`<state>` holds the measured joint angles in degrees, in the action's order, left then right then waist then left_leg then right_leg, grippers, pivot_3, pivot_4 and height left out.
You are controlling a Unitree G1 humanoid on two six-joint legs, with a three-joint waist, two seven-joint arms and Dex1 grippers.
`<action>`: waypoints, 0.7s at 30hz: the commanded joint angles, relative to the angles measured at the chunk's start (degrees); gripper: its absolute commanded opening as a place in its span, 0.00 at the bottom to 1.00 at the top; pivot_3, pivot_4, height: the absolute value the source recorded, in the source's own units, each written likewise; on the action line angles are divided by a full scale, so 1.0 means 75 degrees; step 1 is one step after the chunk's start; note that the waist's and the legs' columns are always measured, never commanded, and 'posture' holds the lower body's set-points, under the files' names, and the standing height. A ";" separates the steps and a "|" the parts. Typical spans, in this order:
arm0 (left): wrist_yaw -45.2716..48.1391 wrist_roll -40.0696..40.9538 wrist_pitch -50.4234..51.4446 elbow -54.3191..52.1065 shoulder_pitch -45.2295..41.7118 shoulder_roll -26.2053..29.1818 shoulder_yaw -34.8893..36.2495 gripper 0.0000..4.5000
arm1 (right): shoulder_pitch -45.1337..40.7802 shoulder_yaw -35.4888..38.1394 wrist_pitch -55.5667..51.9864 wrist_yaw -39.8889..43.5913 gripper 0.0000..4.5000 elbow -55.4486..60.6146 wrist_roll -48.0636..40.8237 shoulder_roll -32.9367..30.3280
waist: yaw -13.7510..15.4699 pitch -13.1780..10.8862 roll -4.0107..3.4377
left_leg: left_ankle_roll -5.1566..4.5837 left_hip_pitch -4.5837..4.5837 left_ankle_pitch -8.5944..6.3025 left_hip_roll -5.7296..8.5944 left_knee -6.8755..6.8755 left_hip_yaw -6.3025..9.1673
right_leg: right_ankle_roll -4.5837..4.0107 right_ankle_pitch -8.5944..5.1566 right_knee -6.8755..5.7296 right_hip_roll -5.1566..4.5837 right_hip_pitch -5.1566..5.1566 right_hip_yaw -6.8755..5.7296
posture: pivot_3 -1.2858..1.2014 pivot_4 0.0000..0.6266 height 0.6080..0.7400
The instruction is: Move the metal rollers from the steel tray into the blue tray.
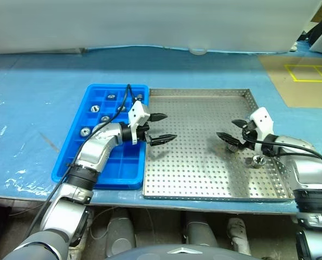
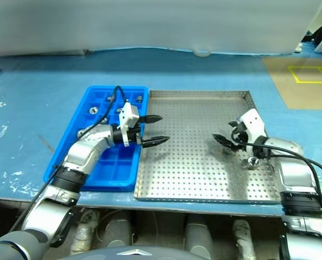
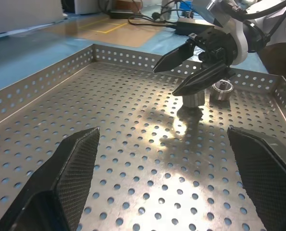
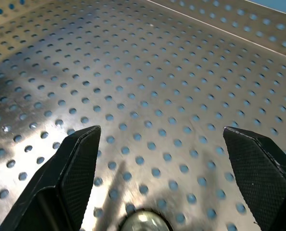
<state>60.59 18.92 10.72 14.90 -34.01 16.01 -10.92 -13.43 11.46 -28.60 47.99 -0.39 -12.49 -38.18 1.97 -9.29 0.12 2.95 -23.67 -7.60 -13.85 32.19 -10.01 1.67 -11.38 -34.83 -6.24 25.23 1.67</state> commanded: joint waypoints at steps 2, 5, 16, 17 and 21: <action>0.0237 -0.0049 -0.0268 0.0163 -0.0264 -0.0099 0.0018 1.00 | 0.0322 0.0349 -0.0425 -0.0070 0.95 0.0741 -0.0559 -0.0085 | -0.0101 0.0000 0.0000 | -0.0002 0.0001 -0.0001 0.0000 0.0000 -0.0002 | 0.0000 0.0000 0.0000 0.0000 0.0000 0.0002 | 0.41 0.24 1.00; 0.0289 -0.0064 -0.0315 0.0259 -0.0309 -0.0111 0.0043 1.00 | 0.0506 0.0287 -0.0669 -0.0116 0.95 0.0904 -0.0663 -0.0108 | -0.0132 0.0000 0.0000 | -0.0006 0.0004 -0.0003 0.0000 0.0001 -0.0002 | 0.0000 0.0000 0.0002 -0.0001 -0.0004 0.0001 | 0.41 0.24 1.00; 0.0192 -0.0118 -0.0262 0.0005 -0.0058 -0.0117 0.0033 1.00 | 0.0348 -0.0297 -0.0877 -0.0208 0.75 0.0193 -0.0371 -0.0291 | -0.0127 0.0000 0.0000 | -0.0012 0.0003 -0.0008 0.0001 0.0002 -0.0007 | 0.0000 0.0000 0.0013 -0.0006 -0.0011 0.0000 | 0.42 0.24 1.00; 0.0175 -0.0094 -0.0223 -0.0020 -0.0044 -0.0119 0.0066 1.00 | 0.0317 -0.0322 -0.0880 -0.0166 0.69 0.0189 -0.0407 -0.0291 | -0.0124 0.0000 0.0000 | -0.0013 0.0004 -0.0008 0.0001 0.0003 -0.0007 | 0.0000 0.0000 0.0012 -0.0006 -0.0012 0.0000 | 0.42 0.24 1.00; 0.0170 -0.0028 -0.0098 -0.0244 0.0084 -0.0061 0.0109 1.00 | 0.0175 -0.0392 -0.0900 -0.0048 0.38 0.0221 -0.0514 -0.0301 | -0.0115 0.0000 0.0001 | -0.0013 0.0004 -0.0008 0.0001 0.0003 -0.0007 | 0.0000 -0.0001 0.0013 -0.0007 -0.0013 0.0000 | 0.43 0.24 1.00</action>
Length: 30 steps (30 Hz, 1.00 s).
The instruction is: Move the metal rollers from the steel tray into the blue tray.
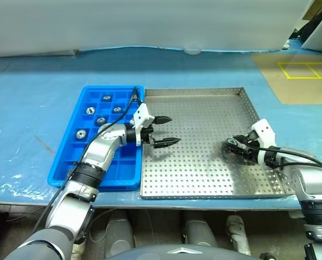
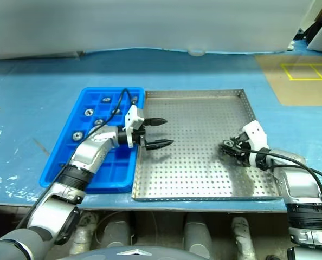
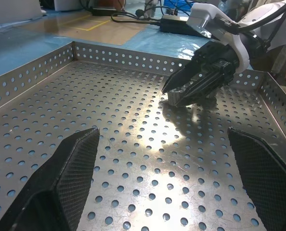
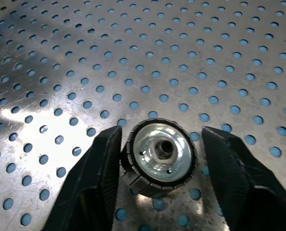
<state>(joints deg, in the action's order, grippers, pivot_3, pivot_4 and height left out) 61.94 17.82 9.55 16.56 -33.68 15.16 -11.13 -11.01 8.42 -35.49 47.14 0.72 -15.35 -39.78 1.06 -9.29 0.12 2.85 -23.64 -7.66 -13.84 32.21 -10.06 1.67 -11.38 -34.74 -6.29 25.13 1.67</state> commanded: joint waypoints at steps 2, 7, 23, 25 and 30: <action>-0.0056 0.0123 0.0104 -0.0556 0.0100 0.0097 0.0181 1.00 | -0.0268 0.0006 -0.0018 0.0125 0.37 0.0136 -0.0200 -0.0103 | 0.0002 0.0000 0.0000 | 0.0000 0.0000 0.0000 0.0000 0.0000 0.0000 | 0.0000 0.0000 0.0000 0.0000 0.0001 0.0000 | 0.44 0.24 1.00; -0.0251 0.0164 0.0225 -0.0855 0.0248 0.0224 0.0332 1.00 | -0.0821 -0.0210 0.0351 0.0216 0.37 -0.0117 -0.0050 -0.0131 | 0.0007 0.0000 0.0000 | 0.0000 0.0001 0.0000 0.0000 -0.0001 0.0000 | 0.0000 0.0000 -0.0001 0.0000 0.0003 0.0000 | 0.46 0.24 1.00; -0.1833 0.0696 0.1641 -0.4487 0.2989 0.1466 0.1635 1.00 | -0.4558 -0.3054 0.1265 0.3635 0.37 -0.1536 -0.0313 0.1450 | 0.0672 -0.0002 0.0000 | 0.0001 -0.0031 0.0000 -0.0015 -0.0010 0.0007 | -0.0009 -0.0003 -0.0006 -0.0003 0.0024 -0.0034 | 0.64 0.24 1.00; -0.2100 0.0721 0.1799 -0.5008 0.3482 0.1625 0.1870 1.00 | -0.4880 -0.3381 0.1578 0.4033 0.37 -0.1882 -0.0213 0.1755 | 0.0786 -0.0002 0.0000 | 0.0001 -0.0031 0.0000 -0.0015 -0.0009 0.0009 | -0.0009 -0.0003 -0.0008 -0.0005 0.0023 -0.0037 | 0.66 0.24 1.00; -0.2743 0.0930 0.2190 -0.6110 0.4549 0.1788 0.2417 1.00 | -0.5375 -0.3853 0.2216 0.4571 0.37 -0.2592 -0.0008 0.2518 | 0.1085 -0.0003 0.0001 | 0.0006 -0.0040 0.0001 -0.0021 -0.0014 0.0030 | -0.0010 -0.0005 -0.0009 -0.0002 0.0023 -0.0056 | 0.71 0.24 1.00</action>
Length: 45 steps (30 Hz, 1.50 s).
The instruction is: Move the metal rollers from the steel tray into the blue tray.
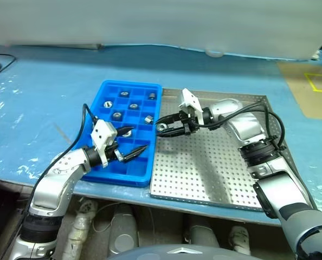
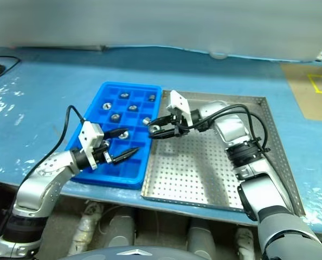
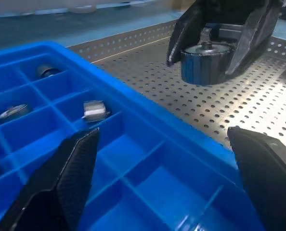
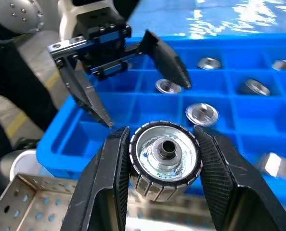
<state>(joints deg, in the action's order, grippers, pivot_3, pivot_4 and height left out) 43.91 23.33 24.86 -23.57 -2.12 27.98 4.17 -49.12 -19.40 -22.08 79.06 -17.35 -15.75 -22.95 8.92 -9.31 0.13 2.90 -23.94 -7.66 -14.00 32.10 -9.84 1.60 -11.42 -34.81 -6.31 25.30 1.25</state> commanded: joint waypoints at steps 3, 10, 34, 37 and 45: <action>-0.0733 0.0149 0.0223 -0.1265 0.0982 0.0073 0.0588 1.00 | -0.0359 -0.0431 0.0822 0.0414 0.37 -0.0582 0.0237 0.0868 | 0.0292 -0.0001 0.0000 | 0.0000 -0.0018 0.0000 -0.0001 -0.0001 0.0016 | -0.0002 -0.0001 0.0005 0.0001 0.0006 -0.0013 | 0.75 0.24 1.00; -0.1371 0.0385 0.0456 -0.2296 0.2216 0.0035 0.1139 1.00 | -0.0460 -0.0744 0.1640 0.0522 0.37 -0.1519 0.0721 0.1756 | 0.0875 -0.0004 -0.0004 | 0.0006 -0.0035 0.0000 -0.0002 -0.0017 0.0056 | -0.0008 -0.0010 0.0008 0.0004 0.0006 -0.0039 | 0.78 0.24 1.00; -0.1243 0.0387 0.0390 -0.1772 0.1642 0.0297 0.0733 1.00 | 0.0067 -0.0674 0.1508 0.0924 0.54 -0.1352 0.0871 0.1268 | 0.1857 -0.0011 -0.0020 | 0.0054 -0.0017 0.0027 0.0013 -0.0042 0.0149 | -0.0005 -0.0011 -0.0005 0.0029 -0.0010 -0.0034 | 0.75 0.24 1.00; -0.1234 0.0356 0.0412 -0.1703 0.1446 0.0324 0.0609 1.00 | 0.0125 -0.0582 0.1474 0.0791 0.74 -0.1272 0.0864 0.1281 | 0.1844 -0.0011 -0.0021 | 0.0055 -0.0016 0.0027 0.0014 -0.0042 0.0148 | -0.0005 -0.0011 -0.0006 0.0030 -0.0011 -0.0034 | 0.74 0.24 1.00; -0.0688 0.0392 0.0305 -0.0637 -0.0124 0.0153 -0.0290 1.00 | 0.0268 0.0250 0.1124 -0.0024 0.89 -0.0886 0.0769 0.0772 | 0.1721 -0.0011 -0.0028 | 0.0064 0.0002 0.0033 0.0025 -0.0033 0.0148 | -0.0005 -0.0010 -0.0034 0.0027 -0.0020 -0.0033 | 0.65 0.24 1.00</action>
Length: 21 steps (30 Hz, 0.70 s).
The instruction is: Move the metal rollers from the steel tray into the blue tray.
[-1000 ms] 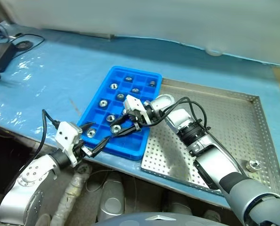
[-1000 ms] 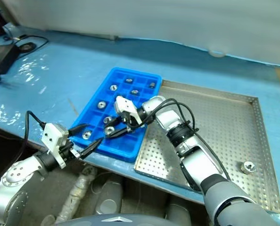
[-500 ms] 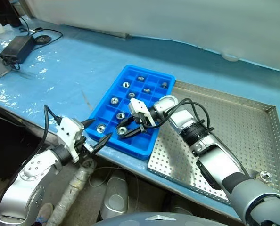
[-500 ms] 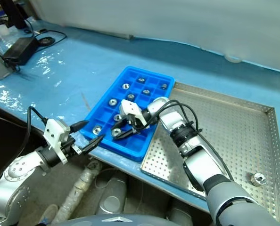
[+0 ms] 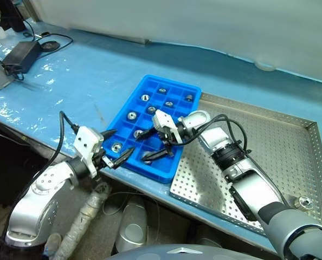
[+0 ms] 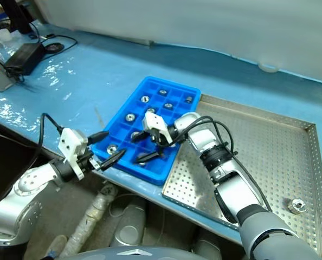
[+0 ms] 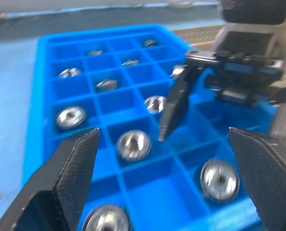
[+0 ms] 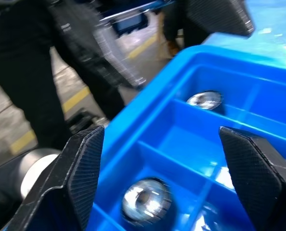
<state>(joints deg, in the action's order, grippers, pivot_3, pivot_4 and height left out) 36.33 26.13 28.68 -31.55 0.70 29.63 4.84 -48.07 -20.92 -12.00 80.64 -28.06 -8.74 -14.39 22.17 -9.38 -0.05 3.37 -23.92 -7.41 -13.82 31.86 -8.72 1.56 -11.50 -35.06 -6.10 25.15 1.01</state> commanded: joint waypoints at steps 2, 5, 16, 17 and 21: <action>0.0656 -0.0051 -0.0357 0.1018 -0.1077 -0.0166 -0.0734 1.00 | 0.0366 0.0721 -0.0448 -0.0502 0.89 0.0935 -0.0216 -0.0747 | -0.0182 -0.0001 -0.0004 | 0.0001 0.0000 0.0001 0.0005 0.0016 0.0000 | 0.0000 0.0001 -0.0012 -0.0004 -0.0009 0.0000 | 0.62 0.24 1.00; 0.1190 -0.0195 -0.0646 0.1881 -0.1835 -0.0331 -0.1255 1.00 | 0.0835 0.1105 -0.0574 -0.1048 0.89 0.1519 -0.0137 -0.1293 | -0.0558 0.0000 -0.0001 | 0.0001 -0.0001 0.0002 0.0006 0.0050 -0.0003 | 0.0001 0.0002 -0.0036 -0.0004 -0.0007 0.0008 | 0.57 0.24 1.00; 0.3197 -0.0669 -0.2029 0.5281 -0.4364 -0.1497 -0.2375 1.00 | 0.3343 0.3337 -0.2360 -0.3047 0.89 0.4494 -0.0620 -0.3033 | -0.2290 0.0002 0.0000 | 0.0041 0.0000 0.0032 0.0010 0.0051 -0.0023 | 0.0002 0.0003 -0.0044 0.0000 0.0010 0.0026 | 0.43 0.24 1.00; 0.3280 -0.0719 -0.2115 0.5418 -0.4441 -0.1575 -0.2410 1.00 | 0.3485 0.3455 -0.2462 -0.3144 0.89 0.4646 -0.0675 -0.3121 | -0.2433 0.0002 0.0001 | 0.0035 0.0002 0.0029 0.0011 0.0052 -0.0034 | 0.0002 0.0004 -0.0040 0.0000 0.0013 0.0036 | 0.42 0.24 1.00; 0.3869 -0.0883 -0.2605 0.6400 -0.5006 -0.1989 -0.2591 1.00 | 0.4591 0.4389 -0.3158 -0.3586 0.89 0.5671 -0.1044 -0.3481 | -0.2710 0.0001 0.0002 | -0.0003 0.0035 0.0006 0.0010 0.0052 -0.0084 | 0.0003 0.0004 -0.0036 -0.0002 0.0009 0.0071 | 0.38 0.24 1.00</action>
<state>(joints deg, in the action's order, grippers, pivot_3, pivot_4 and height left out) 63.32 19.95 11.45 14.90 -35.27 15.17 -14.32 -15.27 8.38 -33.93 54.91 9.89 -14.26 -39.40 1.85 -9.37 -0.03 3.24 -23.58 -7.42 -13.76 32.25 -9.45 1.58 -11.47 -35.31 -6.12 25.19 1.59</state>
